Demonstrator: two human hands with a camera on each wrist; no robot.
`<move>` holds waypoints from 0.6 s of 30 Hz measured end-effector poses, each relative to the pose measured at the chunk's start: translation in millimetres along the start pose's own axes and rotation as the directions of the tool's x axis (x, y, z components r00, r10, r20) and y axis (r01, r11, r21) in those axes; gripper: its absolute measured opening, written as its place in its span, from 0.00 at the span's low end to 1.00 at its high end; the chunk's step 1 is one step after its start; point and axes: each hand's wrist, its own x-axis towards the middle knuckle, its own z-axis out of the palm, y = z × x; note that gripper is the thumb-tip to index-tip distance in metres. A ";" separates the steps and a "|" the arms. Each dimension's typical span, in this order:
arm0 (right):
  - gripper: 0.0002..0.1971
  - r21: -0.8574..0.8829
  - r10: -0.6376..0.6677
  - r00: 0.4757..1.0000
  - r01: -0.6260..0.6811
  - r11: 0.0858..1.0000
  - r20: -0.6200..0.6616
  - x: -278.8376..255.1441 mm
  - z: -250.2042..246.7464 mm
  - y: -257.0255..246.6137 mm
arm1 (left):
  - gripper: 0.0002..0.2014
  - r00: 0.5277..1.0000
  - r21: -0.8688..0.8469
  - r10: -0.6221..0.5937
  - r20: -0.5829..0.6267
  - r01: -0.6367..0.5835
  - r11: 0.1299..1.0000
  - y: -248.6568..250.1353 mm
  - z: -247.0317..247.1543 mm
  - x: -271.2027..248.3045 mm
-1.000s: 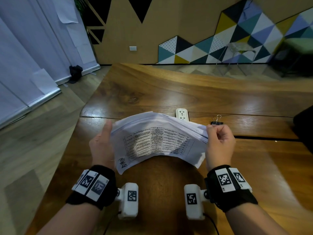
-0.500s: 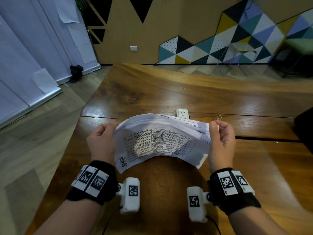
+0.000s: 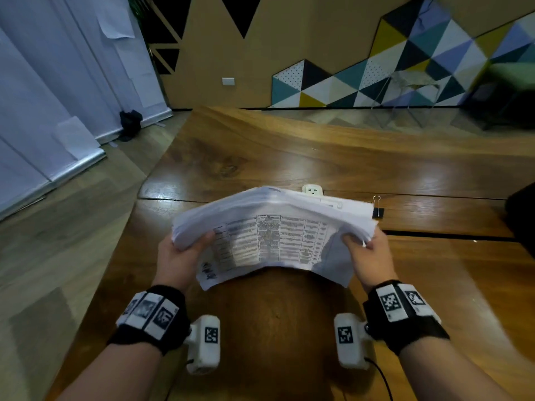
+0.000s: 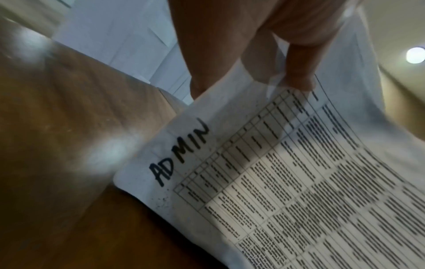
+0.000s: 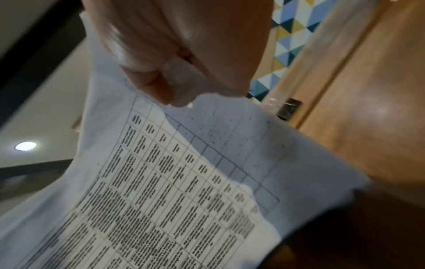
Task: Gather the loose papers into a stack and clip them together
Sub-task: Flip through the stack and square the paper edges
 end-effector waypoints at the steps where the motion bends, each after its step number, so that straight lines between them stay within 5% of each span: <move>1: 0.20 0.036 -0.015 1.000 0.015 0.999 0.010 0.6 -2.6 -4.8 | 0.11 1.000 -0.005 0.009 0.028 -0.009 1.000 3.5 -6.7 4.4; 5: 0.28 0.094 -0.011 0.995 0.002 0.996 0.103 4.4 -24.1 -7.9 | 0.34 0.961 -0.011 0.056 0.270 -0.054 0.998 3.2 -32.2 18.0; 9: 0.24 0.023 0.107 0.986 -0.110 0.994 0.128 3.7 -15.9 14.7 | 0.33 0.946 0.017 -0.127 0.298 0.127 0.992 -15.9 -21.9 18.3; 13: 0.23 0.114 0.064 0.994 -0.074 0.991 0.089 6.8 -12.8 7.8 | 0.24 0.965 0.002 -0.030 0.262 0.031 1.000 -8.2 -22.3 23.3; 18: 0.24 0.062 0.039 0.991 -0.047 0.997 0.129 5.5 -21.0 10.8 | 0.38 0.946 -0.014 -0.074 0.315 0.083 0.996 -17.7 -26.8 14.3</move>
